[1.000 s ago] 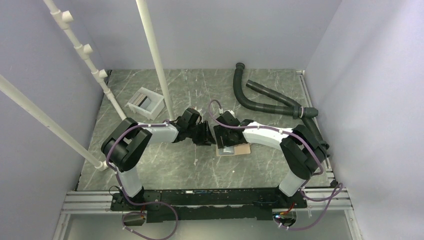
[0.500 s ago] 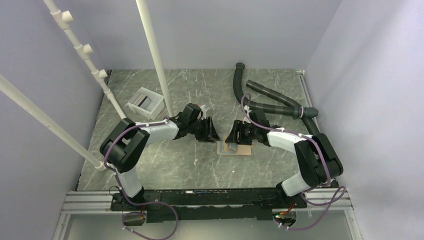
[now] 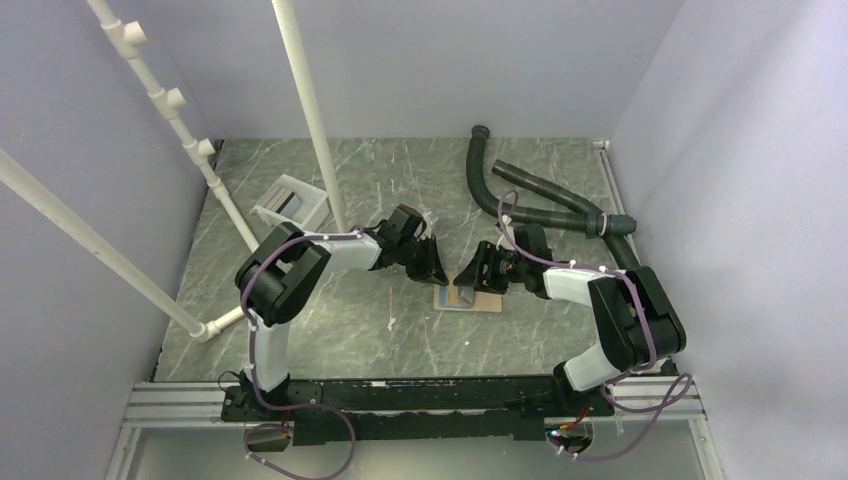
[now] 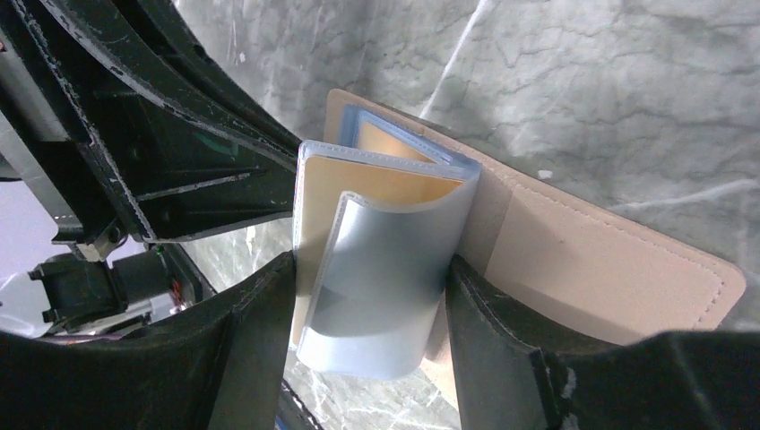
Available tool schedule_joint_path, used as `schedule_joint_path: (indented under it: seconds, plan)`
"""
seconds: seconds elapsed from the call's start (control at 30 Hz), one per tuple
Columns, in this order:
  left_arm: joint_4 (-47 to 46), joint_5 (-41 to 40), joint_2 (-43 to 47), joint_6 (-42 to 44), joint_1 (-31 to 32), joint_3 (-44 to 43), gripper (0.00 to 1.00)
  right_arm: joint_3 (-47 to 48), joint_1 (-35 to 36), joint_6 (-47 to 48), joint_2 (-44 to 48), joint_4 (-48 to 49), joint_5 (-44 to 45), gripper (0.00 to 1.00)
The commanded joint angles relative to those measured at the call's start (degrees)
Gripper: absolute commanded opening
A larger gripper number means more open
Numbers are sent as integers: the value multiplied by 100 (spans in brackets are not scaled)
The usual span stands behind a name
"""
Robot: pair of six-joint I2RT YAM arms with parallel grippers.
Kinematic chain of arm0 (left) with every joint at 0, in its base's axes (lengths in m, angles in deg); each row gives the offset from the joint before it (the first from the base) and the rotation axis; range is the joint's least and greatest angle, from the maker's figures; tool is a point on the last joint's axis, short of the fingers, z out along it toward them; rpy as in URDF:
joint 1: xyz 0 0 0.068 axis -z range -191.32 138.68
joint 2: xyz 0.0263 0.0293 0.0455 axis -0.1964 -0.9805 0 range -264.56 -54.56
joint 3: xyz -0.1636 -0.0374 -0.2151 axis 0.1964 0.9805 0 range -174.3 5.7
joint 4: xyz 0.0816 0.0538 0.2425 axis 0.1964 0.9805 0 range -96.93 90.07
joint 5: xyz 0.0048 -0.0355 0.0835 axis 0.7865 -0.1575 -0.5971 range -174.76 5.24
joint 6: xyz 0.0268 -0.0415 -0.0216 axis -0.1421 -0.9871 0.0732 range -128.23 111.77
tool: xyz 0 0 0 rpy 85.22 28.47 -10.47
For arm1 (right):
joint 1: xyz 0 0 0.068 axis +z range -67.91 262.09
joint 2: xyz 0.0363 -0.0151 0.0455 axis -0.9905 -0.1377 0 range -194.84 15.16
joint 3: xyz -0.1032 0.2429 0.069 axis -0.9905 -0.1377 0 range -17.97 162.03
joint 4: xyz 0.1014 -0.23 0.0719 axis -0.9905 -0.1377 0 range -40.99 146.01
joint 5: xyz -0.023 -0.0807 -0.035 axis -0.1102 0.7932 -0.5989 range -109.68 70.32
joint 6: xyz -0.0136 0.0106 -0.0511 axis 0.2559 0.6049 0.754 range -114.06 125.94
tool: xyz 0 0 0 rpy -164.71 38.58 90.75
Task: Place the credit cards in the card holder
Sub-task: Open the card holder at the center of the board.
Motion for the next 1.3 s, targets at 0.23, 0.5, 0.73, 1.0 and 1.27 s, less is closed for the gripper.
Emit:
schedule_joint_path:
  seconds: [0.23, 0.5, 0.73, 1.0, 1.27]
  plan:
    - [1367, -1119, -471, 170, 225, -382, 0, 1019, 196, 441, 618, -2973, 3245, 61]
    - [1459, -1140, -463, 269, 211, -491, 0, 1255, 508, 197, 1495, -3989, 4874, 84]
    - [1424, -1052, -471, 277, 210, -503, 0, 1974, 1098, 779, 1296, -4530, 6134, 80]
    - [1291, -865, -603, 179, 214, -513, 0, 1847, 1614, 1541, 844, -2808, 3154, 67]
    - [1312, -889, -495, 190, 181, -457, 0, 1599, 1835, 1800, 240, -2395, 3667, 78]
